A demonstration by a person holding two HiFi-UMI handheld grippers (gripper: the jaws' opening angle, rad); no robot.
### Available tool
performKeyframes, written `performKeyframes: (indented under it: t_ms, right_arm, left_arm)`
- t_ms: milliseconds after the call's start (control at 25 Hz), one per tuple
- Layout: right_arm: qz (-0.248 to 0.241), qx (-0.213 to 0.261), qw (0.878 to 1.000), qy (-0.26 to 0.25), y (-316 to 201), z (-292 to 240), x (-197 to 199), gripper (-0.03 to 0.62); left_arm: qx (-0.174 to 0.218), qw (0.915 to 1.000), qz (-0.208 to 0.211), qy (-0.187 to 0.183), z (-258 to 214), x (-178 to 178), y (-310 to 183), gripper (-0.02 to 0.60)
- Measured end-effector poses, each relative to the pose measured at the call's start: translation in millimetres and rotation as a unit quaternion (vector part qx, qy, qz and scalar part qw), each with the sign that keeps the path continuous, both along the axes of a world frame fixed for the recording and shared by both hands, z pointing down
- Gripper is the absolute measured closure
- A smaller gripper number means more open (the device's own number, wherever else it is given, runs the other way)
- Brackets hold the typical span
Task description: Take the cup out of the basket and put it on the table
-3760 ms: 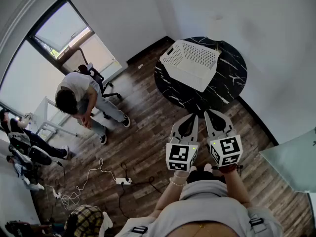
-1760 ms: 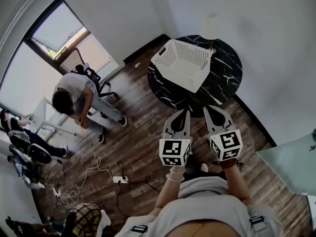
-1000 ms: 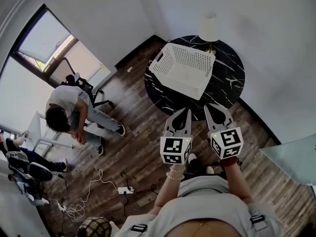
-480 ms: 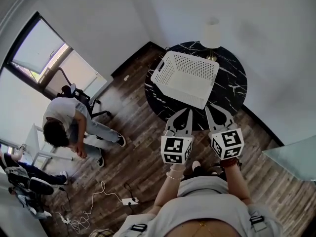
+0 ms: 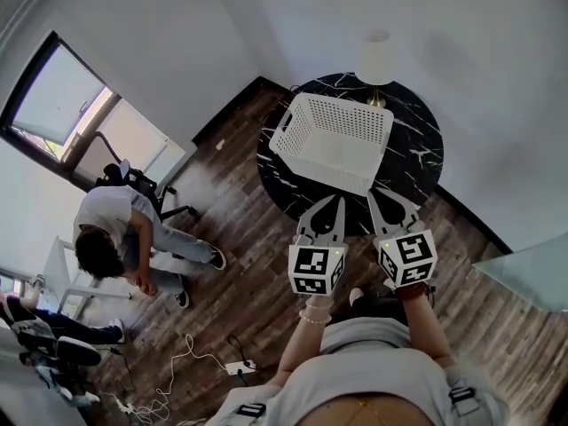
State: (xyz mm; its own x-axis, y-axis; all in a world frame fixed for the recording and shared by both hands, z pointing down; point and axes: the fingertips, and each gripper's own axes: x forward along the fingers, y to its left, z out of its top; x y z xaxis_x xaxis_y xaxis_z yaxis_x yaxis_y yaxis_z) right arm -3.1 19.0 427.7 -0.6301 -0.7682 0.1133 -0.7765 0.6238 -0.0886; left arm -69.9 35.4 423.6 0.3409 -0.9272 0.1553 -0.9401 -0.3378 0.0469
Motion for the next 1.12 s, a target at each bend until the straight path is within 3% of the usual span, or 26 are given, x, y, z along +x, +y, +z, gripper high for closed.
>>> performKeyframes:
  t_ms: [440, 1120]
  right_arm:
    - [-0.018, -0.009, 1.000, 0.000, -18, 6, -17, 0.583]
    - [-0.081, -0.014, 0.997, -0.002, -94, 2, -56, 0.583]
  left_arm:
    - [-0.009, 0.9998, -0.019, 0.003, 8, -17, -12, 0.575]
    - [-0.023, 0.9982, -0.055, -0.002, 7, -40, -82, 0.575]
